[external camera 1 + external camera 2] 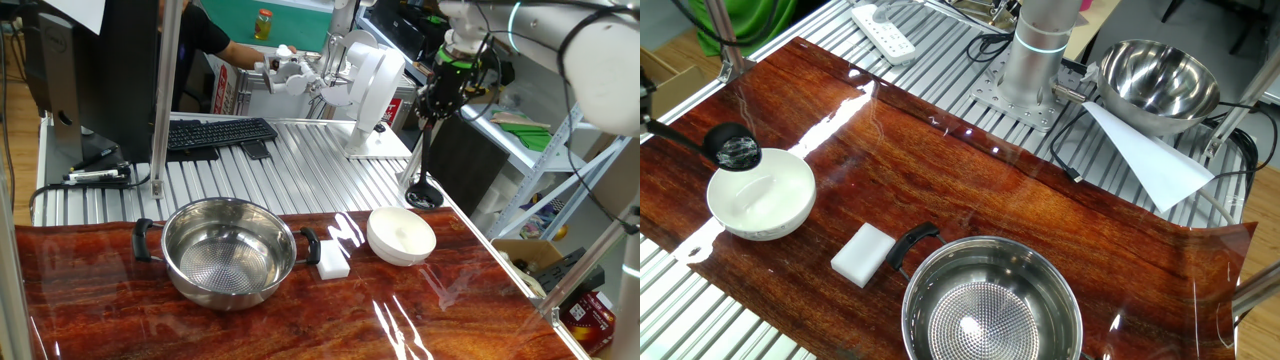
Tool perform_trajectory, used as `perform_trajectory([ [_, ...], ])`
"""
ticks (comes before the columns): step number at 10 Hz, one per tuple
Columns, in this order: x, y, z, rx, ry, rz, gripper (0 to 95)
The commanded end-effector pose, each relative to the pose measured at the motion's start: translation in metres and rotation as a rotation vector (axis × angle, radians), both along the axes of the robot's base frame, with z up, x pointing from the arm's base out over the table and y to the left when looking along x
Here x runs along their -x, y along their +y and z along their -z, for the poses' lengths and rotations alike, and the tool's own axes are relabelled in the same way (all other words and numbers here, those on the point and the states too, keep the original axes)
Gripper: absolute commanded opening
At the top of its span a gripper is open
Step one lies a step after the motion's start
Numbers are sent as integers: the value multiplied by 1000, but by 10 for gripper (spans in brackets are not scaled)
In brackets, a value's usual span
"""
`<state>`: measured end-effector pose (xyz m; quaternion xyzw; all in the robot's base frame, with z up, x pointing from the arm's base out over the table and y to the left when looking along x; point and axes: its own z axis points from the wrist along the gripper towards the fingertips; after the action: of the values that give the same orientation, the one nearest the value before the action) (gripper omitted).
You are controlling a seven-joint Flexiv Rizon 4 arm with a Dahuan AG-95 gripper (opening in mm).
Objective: Scoop water with a large spoon from one bowl to another
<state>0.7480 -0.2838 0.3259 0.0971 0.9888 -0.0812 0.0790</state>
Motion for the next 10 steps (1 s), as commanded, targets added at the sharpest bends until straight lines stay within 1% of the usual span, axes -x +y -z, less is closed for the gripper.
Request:
perform_trajectory([
  [1,0,-1,0,10,-3,-4,0],
  [6,1,-1,0,47,-20,-13,0],
  [8,1,-1,0,55,-23,-14,0],
  [9,1,-1,0,70,-26,-18,0],
  [10,1,-1,0,78,-28,-20,0],
])
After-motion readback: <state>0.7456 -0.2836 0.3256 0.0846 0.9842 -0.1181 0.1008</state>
